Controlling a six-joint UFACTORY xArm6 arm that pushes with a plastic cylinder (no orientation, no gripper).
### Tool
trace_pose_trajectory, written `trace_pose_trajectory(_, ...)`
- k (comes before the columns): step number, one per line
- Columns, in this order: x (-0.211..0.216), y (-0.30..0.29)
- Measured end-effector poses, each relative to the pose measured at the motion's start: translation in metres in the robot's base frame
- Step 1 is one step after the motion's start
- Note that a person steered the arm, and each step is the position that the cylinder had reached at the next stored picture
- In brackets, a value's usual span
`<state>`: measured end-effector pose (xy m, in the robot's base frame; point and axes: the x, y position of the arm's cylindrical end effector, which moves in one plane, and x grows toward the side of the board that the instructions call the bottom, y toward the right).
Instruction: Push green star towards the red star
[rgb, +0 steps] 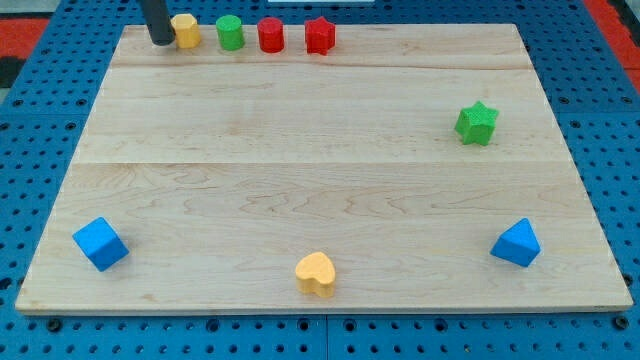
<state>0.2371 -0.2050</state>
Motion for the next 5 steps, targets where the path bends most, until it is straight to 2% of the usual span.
trace_pose_trajectory(1, 0.045, 0.059)
trace_pose_trajectory(3, 0.107, 0.182)
trace_pose_trajectory(5, 0.180, 0.348)
